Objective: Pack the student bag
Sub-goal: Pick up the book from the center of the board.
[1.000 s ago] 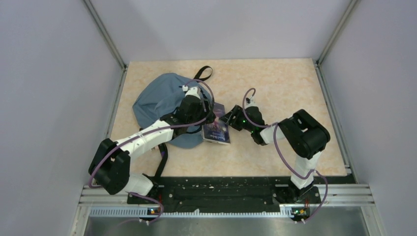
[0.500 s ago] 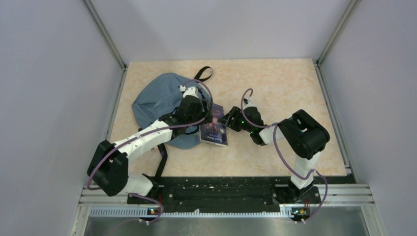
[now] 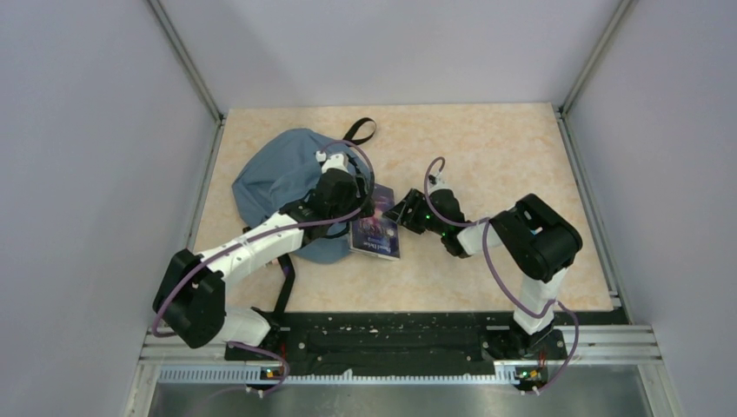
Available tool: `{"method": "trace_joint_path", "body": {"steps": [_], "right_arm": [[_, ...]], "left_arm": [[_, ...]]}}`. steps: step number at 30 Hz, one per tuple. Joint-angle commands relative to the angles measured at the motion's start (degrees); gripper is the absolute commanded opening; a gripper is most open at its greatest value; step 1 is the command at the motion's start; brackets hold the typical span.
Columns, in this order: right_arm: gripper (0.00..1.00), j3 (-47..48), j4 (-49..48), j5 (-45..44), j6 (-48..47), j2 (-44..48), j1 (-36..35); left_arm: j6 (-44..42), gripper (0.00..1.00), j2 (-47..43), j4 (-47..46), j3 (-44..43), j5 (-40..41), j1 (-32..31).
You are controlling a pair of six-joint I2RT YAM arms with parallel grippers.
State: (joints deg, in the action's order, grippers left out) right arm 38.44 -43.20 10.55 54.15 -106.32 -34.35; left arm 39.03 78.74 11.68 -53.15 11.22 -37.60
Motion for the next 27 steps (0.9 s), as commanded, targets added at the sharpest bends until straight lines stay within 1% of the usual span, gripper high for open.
{"method": "trace_joint_path", "body": {"steps": [1, 4, 8, 11, 15, 19, 23, 27], "right_arm": [[0.56, 0.24, 7.86, 1.6, -1.4, -1.43, -2.49], [0.56, 0.24, 8.13, 1.34, -1.57, -1.2, -2.55], [0.56, 0.15, 8.22, 1.24, -1.52, -0.99, -2.57], [0.56, 0.18, 8.38, 1.25, -1.59, -0.99, -2.56], [0.56, 0.06, 8.48, 1.1, -1.6, -0.99, -2.57], [0.56, 0.14, 8.5, 1.06, -1.59, -0.93, -2.52], [0.56, 0.06, 8.51, 1.07, -1.7, -0.86, -2.57], [0.56, 0.06, 8.48, 1.16, -1.78, -0.66, -2.61]], "left_arm": [[0.9, 0.77, 1.76, -0.11, -1.17, 0.29, -0.02], [1.27, 0.77, 3.11, 0.75, -1.53, 0.84, -0.01], [1.55, 0.77, 4.13, 3.76, -2.56, 4.78, -0.06], [1.74, 0.77, 3.71, 5.14, -2.34, 7.04, -0.08], [2.05, 0.78, 2.55, 4.58, -1.03, 8.15, -0.02], [2.83, 0.78, 3.55, 3.81, -0.38, 6.76, -0.02], [4.65, 0.78, 4.81, -0.2, 0.71, 1.86, -0.01], [6.59, 0.74, 6.45, -3.03, 1.01, -1.95, -0.01]]}}
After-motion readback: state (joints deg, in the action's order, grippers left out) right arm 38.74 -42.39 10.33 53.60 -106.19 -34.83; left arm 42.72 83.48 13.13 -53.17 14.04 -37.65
